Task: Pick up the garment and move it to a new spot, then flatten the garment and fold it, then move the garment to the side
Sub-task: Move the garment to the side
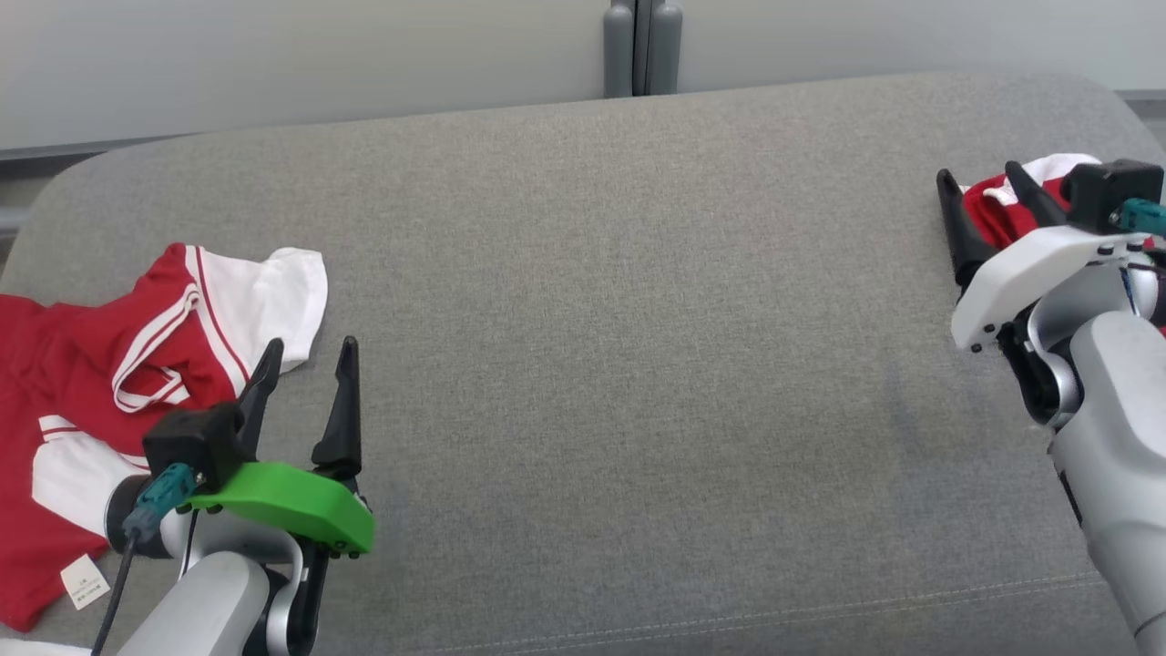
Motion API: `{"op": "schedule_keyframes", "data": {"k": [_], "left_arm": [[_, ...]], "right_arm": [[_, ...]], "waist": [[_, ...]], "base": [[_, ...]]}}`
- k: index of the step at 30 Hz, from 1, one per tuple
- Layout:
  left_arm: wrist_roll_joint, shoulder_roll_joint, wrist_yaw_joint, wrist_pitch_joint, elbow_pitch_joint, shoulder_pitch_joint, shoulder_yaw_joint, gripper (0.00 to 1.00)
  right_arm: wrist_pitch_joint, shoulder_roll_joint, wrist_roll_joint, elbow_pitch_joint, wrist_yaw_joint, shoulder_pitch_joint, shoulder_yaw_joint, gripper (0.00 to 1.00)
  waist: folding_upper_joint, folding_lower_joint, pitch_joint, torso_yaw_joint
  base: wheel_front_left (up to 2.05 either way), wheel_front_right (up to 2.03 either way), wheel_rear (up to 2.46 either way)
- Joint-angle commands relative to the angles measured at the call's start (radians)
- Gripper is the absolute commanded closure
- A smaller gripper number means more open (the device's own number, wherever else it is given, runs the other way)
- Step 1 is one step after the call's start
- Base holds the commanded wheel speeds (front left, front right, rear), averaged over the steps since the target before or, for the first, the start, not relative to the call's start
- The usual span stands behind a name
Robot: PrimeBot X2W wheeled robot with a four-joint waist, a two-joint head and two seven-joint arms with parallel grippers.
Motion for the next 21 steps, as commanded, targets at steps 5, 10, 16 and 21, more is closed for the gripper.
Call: {"op": "schedule_keyframes", "data": {"k": [5,10,16,21], "left_arm": [[-0.017,0.022,0.020,-0.019,0.012,0.080,0.042,0.00],[-0.020,0.039,0.024,-0.027,0.002,0.132,0.061,0.00],[-0.014,0.051,0.028,-0.028,-0.006,0.176,0.075,0.00],[-0.010,0.055,0.032,-0.031,-0.021,0.215,0.080,0.00]], "right_arm": [[0.022,0.071,-0.039,-0.139,-0.001,0.137,-0.064,0.00],[0.057,0.141,-0.095,-0.268,-0.001,0.249,-0.108,0.00],[0.088,0.212,-0.138,-0.385,-0.001,0.361,-0.140,0.00],[0.099,0.257,-0.173,-0.479,-0.001,0.456,-0.159,0.00]], "waist": [[0.0000,0.0001,-0.091,0.023],[0.0000,0.0001,-0.107,0.027],[0.0000,0.0001,-0.115,0.028],[0.0000,0.0001,-0.119,0.028]], "base": [[0.00,0.00,0.00],[0.00,0.00,0.00],[0.00,0.00,0.00],[0.00,0.00,0.00]]}}
